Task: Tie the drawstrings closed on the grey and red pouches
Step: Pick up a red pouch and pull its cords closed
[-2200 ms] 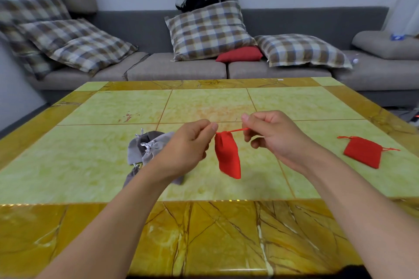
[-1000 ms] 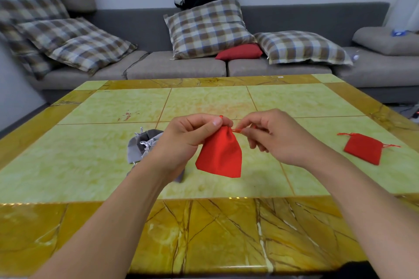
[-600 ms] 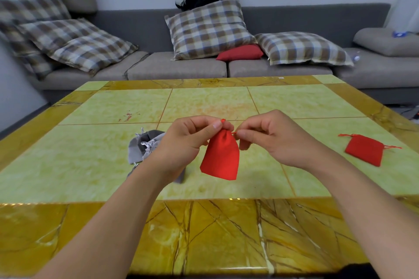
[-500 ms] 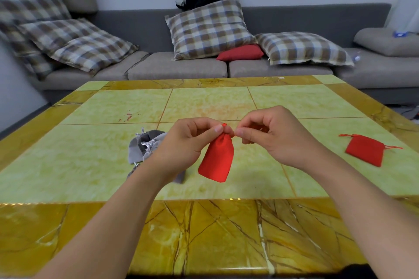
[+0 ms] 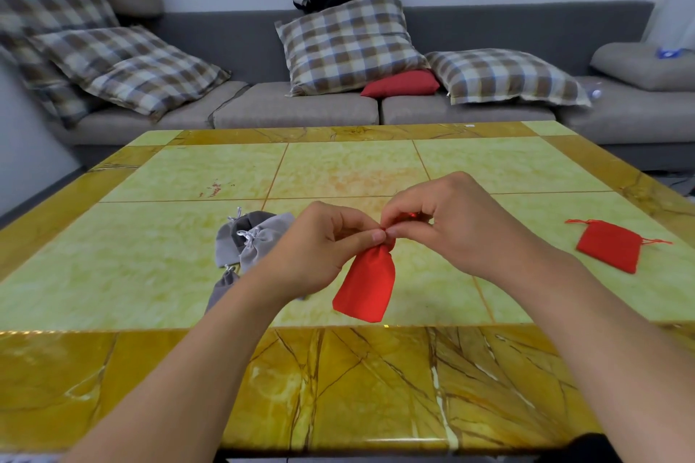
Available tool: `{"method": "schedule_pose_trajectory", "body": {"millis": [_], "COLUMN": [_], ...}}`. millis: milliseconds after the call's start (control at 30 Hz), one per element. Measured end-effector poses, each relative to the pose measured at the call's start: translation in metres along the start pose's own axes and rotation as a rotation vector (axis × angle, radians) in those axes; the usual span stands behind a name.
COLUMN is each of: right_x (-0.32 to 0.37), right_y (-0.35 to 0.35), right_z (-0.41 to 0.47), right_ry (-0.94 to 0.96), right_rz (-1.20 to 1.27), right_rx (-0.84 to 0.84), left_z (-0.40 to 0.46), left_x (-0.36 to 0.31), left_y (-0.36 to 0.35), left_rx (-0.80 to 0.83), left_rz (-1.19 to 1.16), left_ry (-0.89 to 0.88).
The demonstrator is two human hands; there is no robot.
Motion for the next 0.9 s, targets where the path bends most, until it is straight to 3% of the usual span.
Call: {"method": "schedule_pose_trajectory", "body": {"millis": [233, 367, 567, 767, 900], "right_x": [-0.002, -0.007, -0.01, -0.018, -0.029], "right_y": [-0.006, -0.007, -0.005, 0.0, 0.019], "right_z": [0.0, -0.002, -0.003, -0.001, -0.006], "right_ry": [-0.037, -0.118, -0.166, -0.2, -0.203], "right_rz": [0.029, 0.142, 0.333, 0.507, 0.258], "right_rx": [0.086, 0.051, 0.026, -0.072, -0.169], "left_z": [0.001, 0.002, 0.0, -0.002, -0.003], "left_x": [-0.001, -0.001, 0.011, 0.017, 0.02], "left_y": [-0.001, 0.006, 0.011, 0.007, 0.015], "left_rx": [-0.001, -0.067, -0.223, -0.26, -0.344], "left_rz": [-0.069, -0.193, -0.538, -0.66, -0.652], "left_ry": [0.0, 0.008, 0.141, 0.26, 0.273]}}
Point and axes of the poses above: each hand's wrist, its own z-axis towards the middle knuckle, its own y-axis out of the back of the hand, x = y × z, the point moved 9 cm from there along z, towards the middle knuckle, and after that the axes turned 7 degrees about -y, right-handed, at the moved point
